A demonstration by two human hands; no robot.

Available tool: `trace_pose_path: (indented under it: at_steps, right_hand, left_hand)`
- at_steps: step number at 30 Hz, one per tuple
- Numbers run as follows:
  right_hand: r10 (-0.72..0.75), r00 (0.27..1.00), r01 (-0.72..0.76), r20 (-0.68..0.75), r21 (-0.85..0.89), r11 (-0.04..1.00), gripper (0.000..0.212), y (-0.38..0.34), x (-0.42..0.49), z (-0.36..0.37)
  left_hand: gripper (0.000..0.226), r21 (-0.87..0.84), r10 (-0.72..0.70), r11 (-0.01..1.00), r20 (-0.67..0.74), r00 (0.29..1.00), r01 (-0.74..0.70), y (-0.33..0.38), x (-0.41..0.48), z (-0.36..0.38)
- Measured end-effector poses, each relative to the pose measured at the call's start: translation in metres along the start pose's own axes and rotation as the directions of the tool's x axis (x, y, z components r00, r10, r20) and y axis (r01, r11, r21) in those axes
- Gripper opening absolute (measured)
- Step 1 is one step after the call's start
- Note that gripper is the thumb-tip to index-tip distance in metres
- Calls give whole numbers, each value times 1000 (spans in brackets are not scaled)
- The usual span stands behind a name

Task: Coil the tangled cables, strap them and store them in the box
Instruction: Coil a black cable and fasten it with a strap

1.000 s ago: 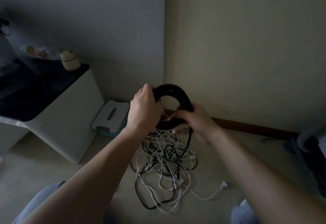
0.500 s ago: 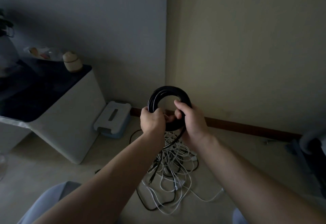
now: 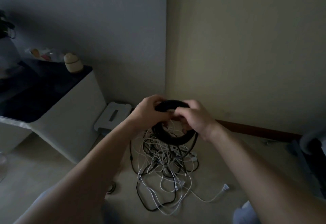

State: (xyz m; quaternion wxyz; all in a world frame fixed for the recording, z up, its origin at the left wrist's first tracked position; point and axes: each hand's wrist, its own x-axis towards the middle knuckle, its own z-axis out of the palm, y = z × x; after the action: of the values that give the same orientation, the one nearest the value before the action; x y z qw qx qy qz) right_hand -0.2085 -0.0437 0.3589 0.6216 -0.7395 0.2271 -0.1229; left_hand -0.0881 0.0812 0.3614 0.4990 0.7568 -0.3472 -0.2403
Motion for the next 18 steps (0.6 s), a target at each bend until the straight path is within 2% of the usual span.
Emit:
trace_pose_path:
  at_steps: [2, 3, 5, 8, 11, 13, 16, 18]
  right_hand:
    - [3, 996, 12, 94, -152, 988, 12, -1, -1, 0]
    - [3, 996, 16, 93, -213, 977, 16, -1, -1, 1]
    - [-4, 999, 12, 32, -241, 971, 27, 1, 1, 2]
    - [-65, 997, 58, -48, -145, 988, 31, 5, 4, 3]
    - [-150, 981, 134, -125, -131, 982, 31, 8, 8, -5]
    - [-125, 981, 111, -149, -98, 989, 26, 12, 10, -10]
    - [-4, 998, 12, -61, 132, 991, 6, 18, 9, -10]
    - [44, 999, -34, -26, 292, 956, 19, 20, 6, -3]
  left_hand:
    - [27, 291, 33, 954, 130, 991, -69, -2, -1, -1]
    - [25, 411, 36, 906, 153, 988, -97, -2, -2, 0]
    - [20, 506, 68, 855, 107, 992, -113, -2, -2, 3]
    - [8, 416, 116, 905, -32, 993, -92, -3, 1, 5]
    - [9, 338, 123, 939, -153, 981, -65, -7, 2, 8]
    - [20, 284, 114, 958, -268, 957, -35, -7, 3, 8]
    - [21, 143, 43, 990, -412, 910, 18, -4, 7, 5]
    - [23, 75, 11, 997, -463, 887, 27, -3, 8, 6]
